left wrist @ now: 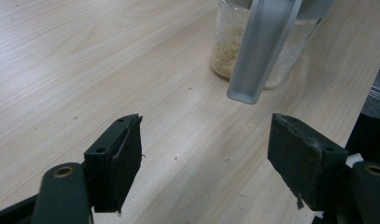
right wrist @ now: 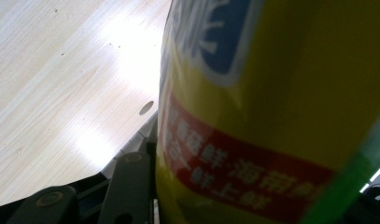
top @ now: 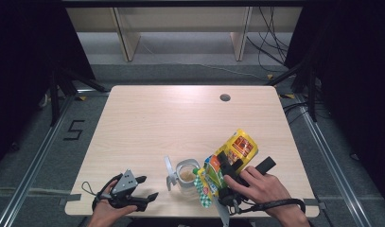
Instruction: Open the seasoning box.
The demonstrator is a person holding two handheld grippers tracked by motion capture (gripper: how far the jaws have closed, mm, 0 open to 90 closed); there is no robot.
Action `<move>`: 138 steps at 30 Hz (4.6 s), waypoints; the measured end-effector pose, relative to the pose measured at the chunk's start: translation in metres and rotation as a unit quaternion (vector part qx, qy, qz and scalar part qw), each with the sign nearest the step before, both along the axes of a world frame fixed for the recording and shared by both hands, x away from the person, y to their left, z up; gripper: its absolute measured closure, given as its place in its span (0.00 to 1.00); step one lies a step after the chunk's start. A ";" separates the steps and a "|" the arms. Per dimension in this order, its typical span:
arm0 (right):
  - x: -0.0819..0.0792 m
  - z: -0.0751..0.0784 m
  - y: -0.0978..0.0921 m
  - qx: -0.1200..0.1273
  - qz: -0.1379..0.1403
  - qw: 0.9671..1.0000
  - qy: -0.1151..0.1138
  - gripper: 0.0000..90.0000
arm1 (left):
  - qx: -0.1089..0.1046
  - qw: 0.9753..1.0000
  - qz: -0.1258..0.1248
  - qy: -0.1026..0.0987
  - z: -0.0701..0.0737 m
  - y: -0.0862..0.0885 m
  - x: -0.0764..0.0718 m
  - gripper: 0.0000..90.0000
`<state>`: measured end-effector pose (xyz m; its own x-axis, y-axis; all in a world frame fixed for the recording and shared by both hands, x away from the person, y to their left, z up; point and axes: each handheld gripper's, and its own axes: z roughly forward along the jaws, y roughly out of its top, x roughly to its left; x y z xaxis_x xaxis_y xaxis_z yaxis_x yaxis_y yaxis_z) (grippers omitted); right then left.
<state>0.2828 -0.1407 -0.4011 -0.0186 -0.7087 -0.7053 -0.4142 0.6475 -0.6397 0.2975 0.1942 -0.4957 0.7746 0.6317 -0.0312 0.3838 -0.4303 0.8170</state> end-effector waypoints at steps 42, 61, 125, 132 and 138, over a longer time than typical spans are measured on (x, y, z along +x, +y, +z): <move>0.001 0.000 -0.002 0.007 -0.003 1.000 0.006 0.66 | -0.009 1.000 0.005 0.005 -0.002 -0.001 -0.002 0.28; 0.001 0.002 -0.002 0.000 0.000 1.000 0.001 0.66 | -0.002 1.000 0.001 0.005 -0.001 0.000 -0.001 0.28; 0.001 -0.001 -0.001 0.008 -0.003 1.000 0.008 0.66 | -0.009 1.000 0.013 0.011 -0.001 -0.001 -0.001 0.20; 0.001 -0.001 -0.001 0.007 -0.002 1.000 0.009 0.66 | -0.015 1.000 0.013 0.013 -0.001 -0.002 -0.001 0.20; 0.001 0.002 -0.001 -0.016 -0.004 1.000 0.001 0.66 | 0.000 1.000 0.001 0.000 -0.001 0.000 0.001 0.20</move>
<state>0.2834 -0.1417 -0.3994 -0.0248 -0.7304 -0.6826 -0.4105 0.6300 -0.6592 0.2986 0.1946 -0.4964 0.7734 0.6331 -0.0314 0.3846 -0.4293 0.8172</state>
